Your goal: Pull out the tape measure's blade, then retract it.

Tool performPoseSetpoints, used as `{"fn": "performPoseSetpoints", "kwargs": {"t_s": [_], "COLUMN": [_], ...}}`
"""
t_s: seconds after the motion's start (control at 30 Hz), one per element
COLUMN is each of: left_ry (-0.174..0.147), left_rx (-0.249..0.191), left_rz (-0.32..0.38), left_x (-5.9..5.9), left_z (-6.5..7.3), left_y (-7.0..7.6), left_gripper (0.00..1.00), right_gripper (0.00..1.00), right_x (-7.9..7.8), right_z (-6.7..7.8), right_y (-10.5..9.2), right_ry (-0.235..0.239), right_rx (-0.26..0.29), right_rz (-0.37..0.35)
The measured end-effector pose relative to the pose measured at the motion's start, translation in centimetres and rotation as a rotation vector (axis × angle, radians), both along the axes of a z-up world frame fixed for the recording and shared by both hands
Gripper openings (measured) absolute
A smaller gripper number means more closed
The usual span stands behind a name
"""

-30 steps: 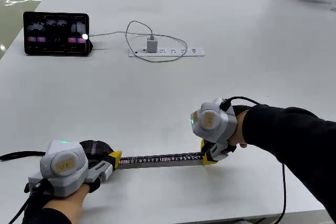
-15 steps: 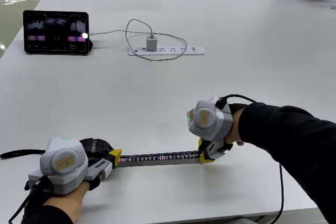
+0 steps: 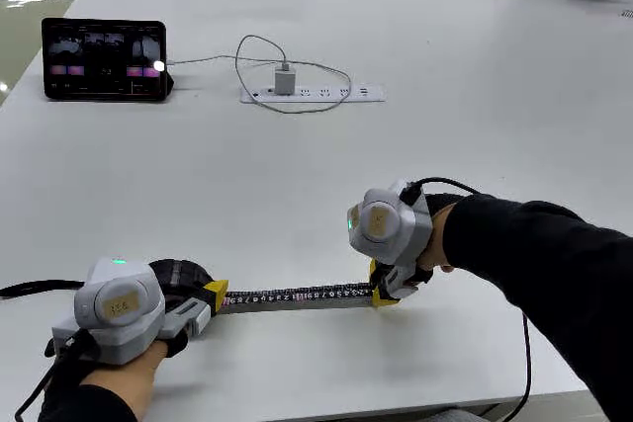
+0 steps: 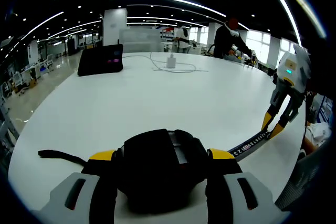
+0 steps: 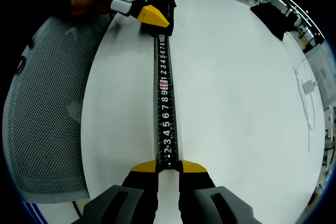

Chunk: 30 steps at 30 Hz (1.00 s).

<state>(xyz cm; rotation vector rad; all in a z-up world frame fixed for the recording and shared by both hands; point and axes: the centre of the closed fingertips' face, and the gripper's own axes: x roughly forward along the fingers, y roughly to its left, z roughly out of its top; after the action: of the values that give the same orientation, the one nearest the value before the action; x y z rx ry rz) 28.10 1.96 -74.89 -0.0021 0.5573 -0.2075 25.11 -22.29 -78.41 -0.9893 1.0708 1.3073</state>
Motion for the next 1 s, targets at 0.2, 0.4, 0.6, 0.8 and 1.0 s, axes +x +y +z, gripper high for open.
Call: {"fn": "performPoseSetpoints", "kwargs": {"t_s": [0.2,0.4,0.6,0.8,1.0], "left_ry": [0.0,0.0,0.0,0.0,0.0], "left_rx": [0.001,0.002,0.003,0.004,0.004], "left_rz": [-0.001,-0.001,-0.002,-0.002,-0.003], "left_x": [0.0,0.0,0.0,0.0,0.0], "left_z": [-0.1,0.0,-0.1,-0.1,-0.1], "left_y": [0.0,0.0,0.0,0.0,0.0], "left_gripper": [0.64,0.64,0.64,0.64,0.64], "right_gripper": [0.1,0.1,0.1,0.1,0.1], "right_x": [0.0,0.1,0.0,0.0,0.0], "right_z": [0.0,-0.1,0.0,0.0,0.0], "right_y": [0.3,0.4,0.6,0.9,1.3], "right_ry": [-0.005,-0.001,-0.001,0.0,-0.001], "right_rx": [-0.004,-0.004,0.006,0.009,0.008], "right_rz": [-0.019,-0.022,-0.022,-0.023,-0.023]}}
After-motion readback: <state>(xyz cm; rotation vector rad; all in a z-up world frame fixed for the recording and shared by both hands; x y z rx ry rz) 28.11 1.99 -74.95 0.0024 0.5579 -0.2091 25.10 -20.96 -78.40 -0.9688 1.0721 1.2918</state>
